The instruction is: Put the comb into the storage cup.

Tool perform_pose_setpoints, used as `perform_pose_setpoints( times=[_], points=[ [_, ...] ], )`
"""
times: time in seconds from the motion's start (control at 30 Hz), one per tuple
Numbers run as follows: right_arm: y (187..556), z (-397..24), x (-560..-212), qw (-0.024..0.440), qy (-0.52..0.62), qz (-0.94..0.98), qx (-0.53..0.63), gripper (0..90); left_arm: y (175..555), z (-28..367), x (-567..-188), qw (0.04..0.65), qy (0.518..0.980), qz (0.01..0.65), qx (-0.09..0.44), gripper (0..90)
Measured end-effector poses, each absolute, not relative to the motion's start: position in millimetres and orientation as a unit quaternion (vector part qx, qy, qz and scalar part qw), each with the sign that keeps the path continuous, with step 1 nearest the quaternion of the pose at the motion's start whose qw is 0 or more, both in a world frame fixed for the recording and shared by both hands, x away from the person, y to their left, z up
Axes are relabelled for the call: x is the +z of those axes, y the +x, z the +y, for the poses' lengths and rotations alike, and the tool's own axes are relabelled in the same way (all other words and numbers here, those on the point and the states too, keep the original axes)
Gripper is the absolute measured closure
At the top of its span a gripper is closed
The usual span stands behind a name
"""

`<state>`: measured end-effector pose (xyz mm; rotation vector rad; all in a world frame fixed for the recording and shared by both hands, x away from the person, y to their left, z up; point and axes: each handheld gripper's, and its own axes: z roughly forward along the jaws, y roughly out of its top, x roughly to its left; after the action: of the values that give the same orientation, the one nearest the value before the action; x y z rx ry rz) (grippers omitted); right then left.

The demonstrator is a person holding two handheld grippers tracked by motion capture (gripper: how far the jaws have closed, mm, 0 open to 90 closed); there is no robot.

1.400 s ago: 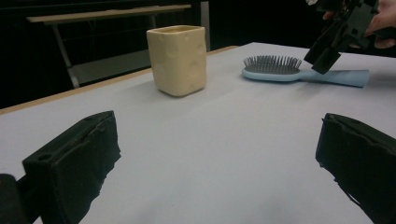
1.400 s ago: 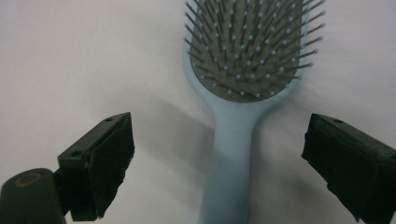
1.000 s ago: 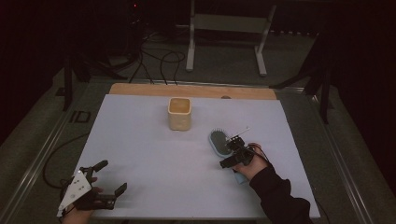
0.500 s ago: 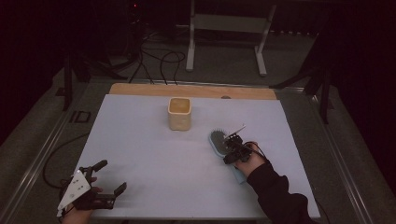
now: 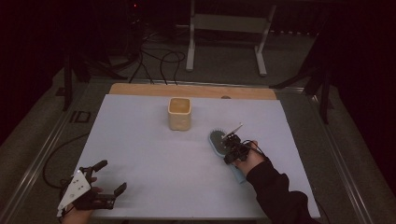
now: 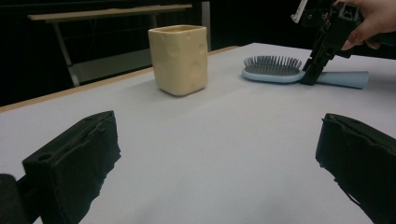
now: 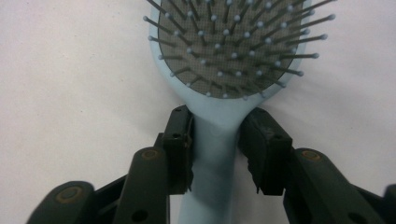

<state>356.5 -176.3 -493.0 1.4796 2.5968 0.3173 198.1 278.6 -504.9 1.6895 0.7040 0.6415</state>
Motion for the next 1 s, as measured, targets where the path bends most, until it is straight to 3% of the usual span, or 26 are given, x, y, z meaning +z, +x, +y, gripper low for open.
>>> perform_pose_setpoints(
  times=[0.2, 0.43, 0.63, 1.0],
  points=[
    [358.8, -174.9, -492.5, 0.058, 0.498, 0.86, 0.096, 69.5, 197.9, 278.6, -505.0, 0.565, 0.719, 0.299, 0.272, 0.0],
    [358.5, -173.9, -492.4, 0.061, 0.497, 0.861, 0.094, 70.3, 198.3, 279.0, -505.0, 0.566, 0.718, 0.299, 0.272, 0.0],
    [358.9, -186.3, -490.3, 0.035, 0.494, 0.857, 0.143, 70.4, 198.7, 279.1, -505.3, 0.566, 0.718, 0.301, 0.272, 0.0],
    [353.8, -194.1, -483.1, 0.055, 0.482, 0.853, 0.191, 70.4, 198.7, 278.4, -505.6, 0.564, 0.72, 0.3, 0.271, 0.0]
  ],
)
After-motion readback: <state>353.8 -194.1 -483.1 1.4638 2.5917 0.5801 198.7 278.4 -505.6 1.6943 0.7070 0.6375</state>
